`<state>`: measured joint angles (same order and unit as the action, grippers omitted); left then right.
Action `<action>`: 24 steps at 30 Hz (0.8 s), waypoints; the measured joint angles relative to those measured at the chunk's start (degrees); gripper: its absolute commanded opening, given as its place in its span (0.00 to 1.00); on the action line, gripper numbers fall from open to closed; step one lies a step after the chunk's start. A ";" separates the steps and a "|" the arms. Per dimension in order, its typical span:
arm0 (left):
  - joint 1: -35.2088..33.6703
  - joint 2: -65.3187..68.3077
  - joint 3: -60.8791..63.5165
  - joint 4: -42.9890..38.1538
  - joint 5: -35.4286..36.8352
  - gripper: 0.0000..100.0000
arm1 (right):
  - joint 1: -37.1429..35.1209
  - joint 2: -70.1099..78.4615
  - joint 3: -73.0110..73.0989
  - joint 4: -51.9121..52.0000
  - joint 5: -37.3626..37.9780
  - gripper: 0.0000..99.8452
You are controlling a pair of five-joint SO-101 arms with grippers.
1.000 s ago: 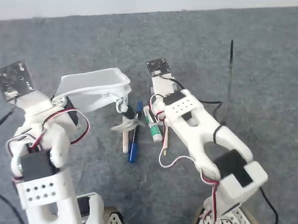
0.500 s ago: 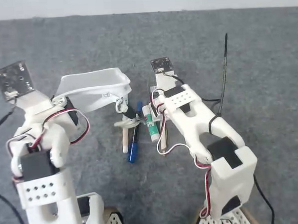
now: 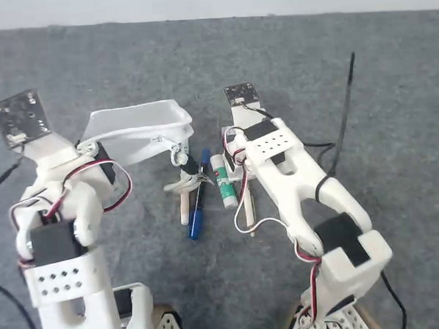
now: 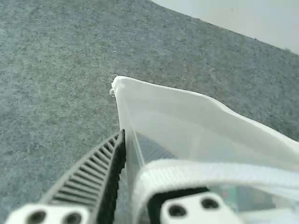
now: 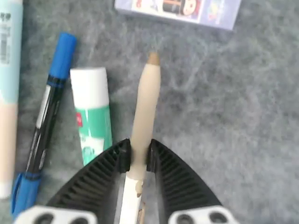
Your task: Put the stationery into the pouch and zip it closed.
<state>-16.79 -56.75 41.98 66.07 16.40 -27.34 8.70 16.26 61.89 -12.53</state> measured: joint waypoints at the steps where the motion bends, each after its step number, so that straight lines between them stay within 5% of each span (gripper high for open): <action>1: 0.00 0.00 0.00 0.00 0.00 0.01 | 0.00 -0.97 0.00 0.97 0.00 0.01; 17: 0.00 0.00 0.00 0.00 0.00 0.01 | -0.18 -20.92 0.26 11.25 0.00 0.01; 24: 0.00 0.00 0.00 0.00 0.00 0.01 | -5.54 -33.58 9.41 9.32 0.00 0.01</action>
<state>-16.79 -56.75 41.98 66.07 16.40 -32.88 -24.88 25.67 71.21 -12.53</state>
